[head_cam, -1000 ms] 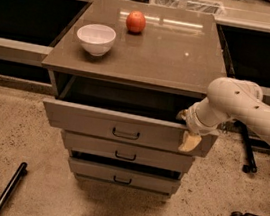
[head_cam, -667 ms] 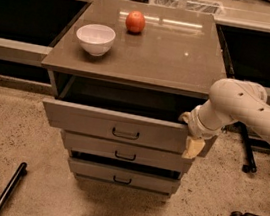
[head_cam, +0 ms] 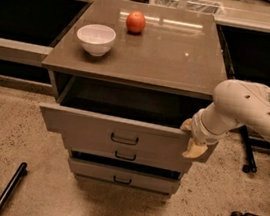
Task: Open top drawer
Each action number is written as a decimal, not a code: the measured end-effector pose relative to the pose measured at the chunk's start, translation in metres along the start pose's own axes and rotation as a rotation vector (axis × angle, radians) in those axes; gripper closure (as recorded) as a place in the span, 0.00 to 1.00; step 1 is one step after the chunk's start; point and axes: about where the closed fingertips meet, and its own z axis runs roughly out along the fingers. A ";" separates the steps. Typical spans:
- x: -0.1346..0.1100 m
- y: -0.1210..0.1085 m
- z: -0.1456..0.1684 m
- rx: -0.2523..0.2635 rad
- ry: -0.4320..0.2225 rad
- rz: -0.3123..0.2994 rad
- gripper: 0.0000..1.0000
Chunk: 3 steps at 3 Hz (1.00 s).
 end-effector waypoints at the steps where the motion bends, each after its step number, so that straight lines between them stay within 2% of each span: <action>1: -0.002 0.003 -0.001 -0.017 -0.003 -0.006 0.45; 2: -0.005 0.007 -0.002 -0.035 -0.009 -0.004 0.44; 3: -0.013 0.030 -0.003 -0.071 -0.018 0.013 0.46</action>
Offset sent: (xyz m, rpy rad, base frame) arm -0.0280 0.0097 -0.0095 0.0143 0.1078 0.0259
